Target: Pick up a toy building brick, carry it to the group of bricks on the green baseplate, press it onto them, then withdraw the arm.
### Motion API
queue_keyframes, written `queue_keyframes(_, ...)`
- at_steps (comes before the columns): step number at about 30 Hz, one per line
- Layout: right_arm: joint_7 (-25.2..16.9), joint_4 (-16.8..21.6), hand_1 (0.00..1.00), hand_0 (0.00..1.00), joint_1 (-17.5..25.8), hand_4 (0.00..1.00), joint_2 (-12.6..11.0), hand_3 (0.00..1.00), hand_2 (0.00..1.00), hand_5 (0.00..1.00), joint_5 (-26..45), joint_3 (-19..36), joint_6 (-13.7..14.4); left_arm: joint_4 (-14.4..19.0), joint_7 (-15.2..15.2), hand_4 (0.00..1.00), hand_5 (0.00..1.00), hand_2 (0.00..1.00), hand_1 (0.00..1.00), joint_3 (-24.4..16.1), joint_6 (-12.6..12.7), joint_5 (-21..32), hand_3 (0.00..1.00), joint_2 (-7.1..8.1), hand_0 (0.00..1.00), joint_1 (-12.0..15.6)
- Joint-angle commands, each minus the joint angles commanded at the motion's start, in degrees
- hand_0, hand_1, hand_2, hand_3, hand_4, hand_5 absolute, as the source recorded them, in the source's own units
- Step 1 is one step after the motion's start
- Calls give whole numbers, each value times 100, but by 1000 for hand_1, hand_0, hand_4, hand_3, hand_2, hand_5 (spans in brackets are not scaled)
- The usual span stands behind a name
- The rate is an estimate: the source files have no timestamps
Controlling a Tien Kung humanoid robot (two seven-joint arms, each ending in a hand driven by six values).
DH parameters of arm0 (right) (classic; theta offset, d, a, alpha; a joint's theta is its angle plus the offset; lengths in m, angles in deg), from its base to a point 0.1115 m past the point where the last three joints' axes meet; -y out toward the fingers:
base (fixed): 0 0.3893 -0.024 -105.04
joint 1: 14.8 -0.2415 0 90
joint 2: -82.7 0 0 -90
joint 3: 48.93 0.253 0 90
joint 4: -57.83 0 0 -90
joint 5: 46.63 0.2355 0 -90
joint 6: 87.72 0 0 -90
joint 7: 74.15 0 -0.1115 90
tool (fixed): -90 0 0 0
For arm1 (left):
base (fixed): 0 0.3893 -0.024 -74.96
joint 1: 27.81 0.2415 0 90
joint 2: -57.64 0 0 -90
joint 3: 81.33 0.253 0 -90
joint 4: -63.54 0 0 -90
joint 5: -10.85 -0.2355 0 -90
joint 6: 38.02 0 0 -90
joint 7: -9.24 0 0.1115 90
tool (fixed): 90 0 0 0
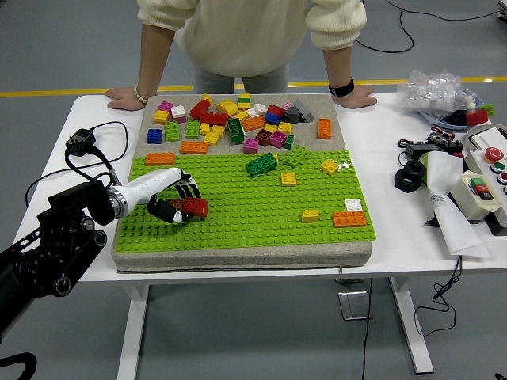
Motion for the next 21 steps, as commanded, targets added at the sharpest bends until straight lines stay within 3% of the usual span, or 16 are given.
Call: queue_keyframes(21, 0, 0, 702, 781, 1, 943, -4, 679, 740, 685, 4, 18, 2, -38, 14, 782, 86, 555, 662, -45, -88, -17, 538, -2, 817, -22)
